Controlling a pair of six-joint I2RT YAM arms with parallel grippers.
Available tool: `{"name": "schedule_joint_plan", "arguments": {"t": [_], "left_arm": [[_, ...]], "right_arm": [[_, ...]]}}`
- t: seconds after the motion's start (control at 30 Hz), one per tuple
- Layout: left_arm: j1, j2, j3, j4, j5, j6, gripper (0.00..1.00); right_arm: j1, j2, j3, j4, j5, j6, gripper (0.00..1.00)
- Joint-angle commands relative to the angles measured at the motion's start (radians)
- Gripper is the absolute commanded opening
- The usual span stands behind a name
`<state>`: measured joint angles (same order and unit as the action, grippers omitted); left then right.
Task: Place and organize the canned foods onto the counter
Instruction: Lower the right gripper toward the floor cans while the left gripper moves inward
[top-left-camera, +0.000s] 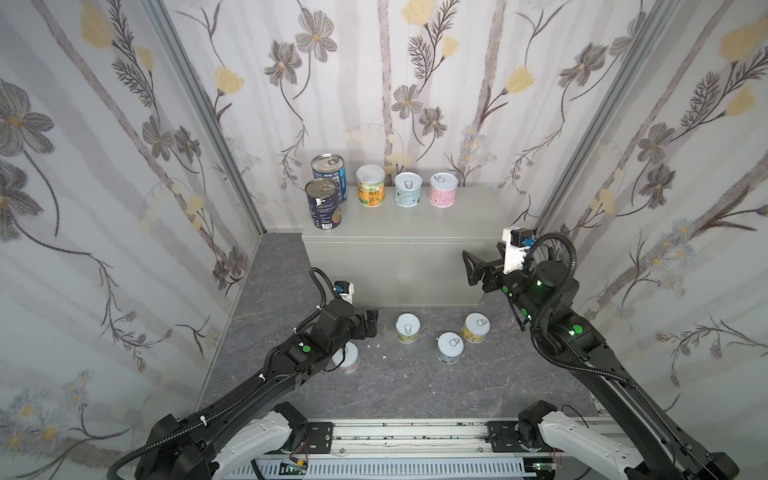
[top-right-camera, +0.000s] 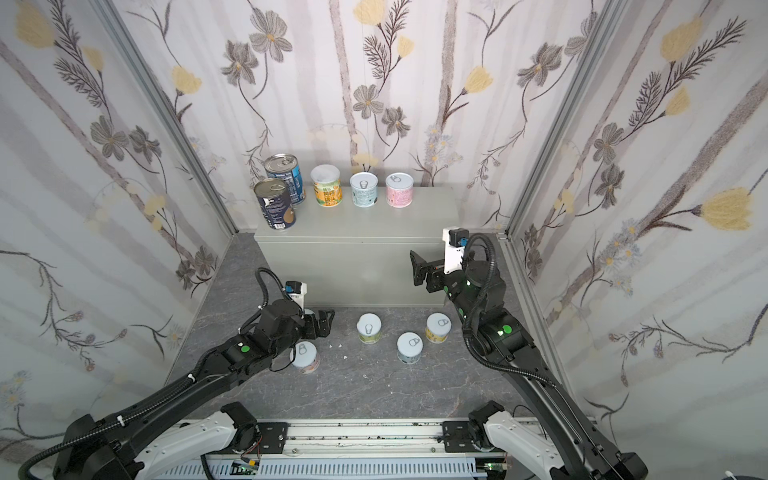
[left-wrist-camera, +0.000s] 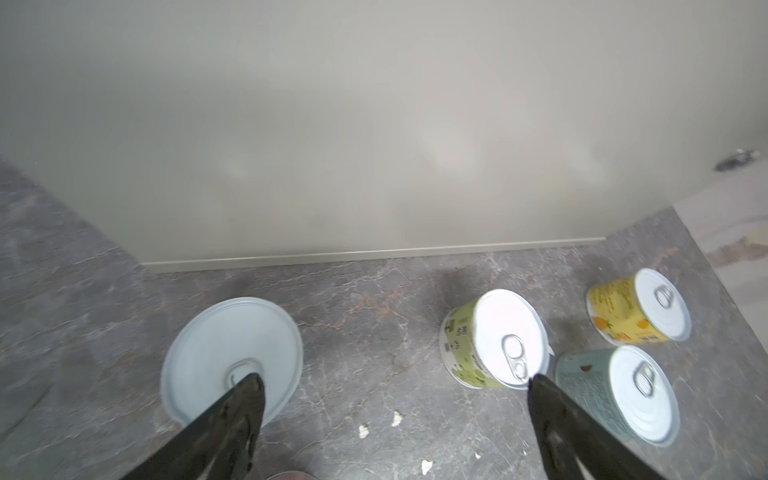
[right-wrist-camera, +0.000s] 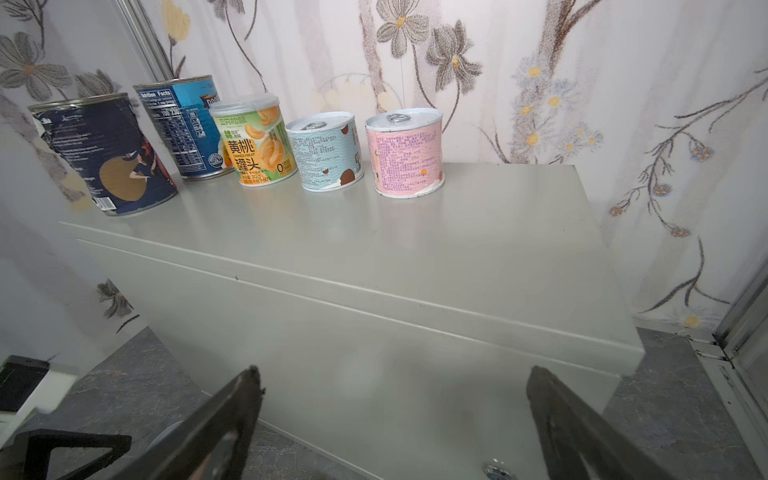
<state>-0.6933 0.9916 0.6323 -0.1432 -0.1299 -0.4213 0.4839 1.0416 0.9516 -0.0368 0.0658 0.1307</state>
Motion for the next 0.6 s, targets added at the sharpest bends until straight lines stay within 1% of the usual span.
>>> {"name": "schedule_joint_plan", "arguments": {"t": [0.0, 0.13, 0.33, 0.4, 0.47, 0.57], "left_arm": [[-0.044, 0.030, 0.021, 0.083, 0.101, 0.096, 1.00], [-0.105, 0.080, 0.048, 0.102, 0.125, 0.162, 1.00], [-0.138, 0.139, 0.062, 0.177, 0.170, 0.185, 1.00], [-0.142, 0.155, 0.072, 0.184, 0.183, 0.189, 1.00], [-0.146, 0.168, 0.078, 0.189, 0.203, 0.198, 1.00], [-0.150, 0.176, 0.079, 0.210, 0.272, 0.213, 1.00]], "right_arm": [[-0.001, -0.090, -0.088, 0.074, -0.010, 0.022, 1.00], [-0.001, -0.192, -0.194, 0.021, 0.015, 0.055, 1.00], [-0.002, -0.278, -0.377, -0.002, 0.015, 0.167, 1.00], [-0.002, -0.287, -0.424, 0.008, -0.010, 0.214, 1.00], [-0.001, -0.287, -0.472, 0.036, -0.064, 0.246, 1.00], [0.012, -0.273, -0.531, 0.069, -0.137, 0.291, 1.00]]}}
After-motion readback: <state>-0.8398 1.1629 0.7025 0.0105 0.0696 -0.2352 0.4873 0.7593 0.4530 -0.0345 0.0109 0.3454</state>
